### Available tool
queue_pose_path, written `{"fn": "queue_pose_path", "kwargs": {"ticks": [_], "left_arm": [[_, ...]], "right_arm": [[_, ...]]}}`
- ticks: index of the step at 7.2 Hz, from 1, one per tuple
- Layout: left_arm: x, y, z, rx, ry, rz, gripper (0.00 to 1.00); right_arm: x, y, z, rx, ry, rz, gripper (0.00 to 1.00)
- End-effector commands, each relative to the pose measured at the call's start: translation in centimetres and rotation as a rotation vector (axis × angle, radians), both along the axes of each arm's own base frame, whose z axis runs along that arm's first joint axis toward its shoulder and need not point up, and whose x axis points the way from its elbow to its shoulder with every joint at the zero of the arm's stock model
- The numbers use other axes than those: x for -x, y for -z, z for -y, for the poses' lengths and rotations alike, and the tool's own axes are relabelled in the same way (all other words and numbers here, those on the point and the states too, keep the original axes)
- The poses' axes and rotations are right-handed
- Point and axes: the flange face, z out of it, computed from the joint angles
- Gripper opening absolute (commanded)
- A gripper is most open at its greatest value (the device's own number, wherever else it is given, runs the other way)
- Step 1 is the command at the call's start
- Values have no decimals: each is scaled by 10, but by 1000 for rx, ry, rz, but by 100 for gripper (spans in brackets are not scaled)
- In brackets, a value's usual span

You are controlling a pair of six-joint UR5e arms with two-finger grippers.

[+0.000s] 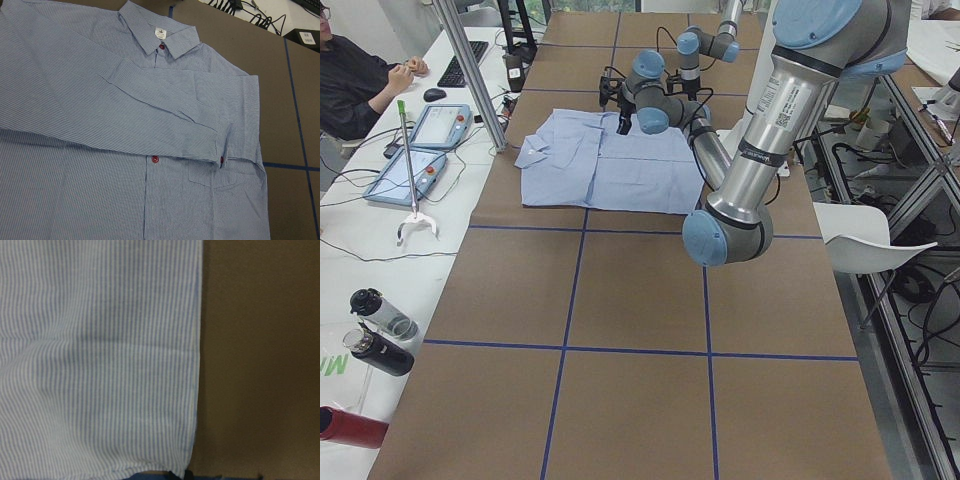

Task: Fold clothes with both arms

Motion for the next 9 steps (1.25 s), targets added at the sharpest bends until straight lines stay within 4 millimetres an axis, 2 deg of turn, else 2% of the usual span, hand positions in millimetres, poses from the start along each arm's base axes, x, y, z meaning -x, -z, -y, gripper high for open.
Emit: {"fn": "queue_pose_path", "kwargs": {"ticks": [1,2,5,6,8,9], "left_arm": [[0,-1,0,1,0,1,98],[0,-2,0,2,0,2,98],[0,-11,0,17,-2,17,98],[5,-41,-4,49,-2,54,99],[24,-88,-26,98,-8,106,98],[20,-123,-41,135,-31,159,98]], "right_arm": [[-3,6,3,-2,-6,13,0],[-6,11,4,-3,-8,20,0],[-34,49,14,-10,-41,47,0],[-41,55,21,-9,-53,60,0],[-57,67,37,-9,-84,90,0],[-62,69,42,-4,-90,99,0]]}}
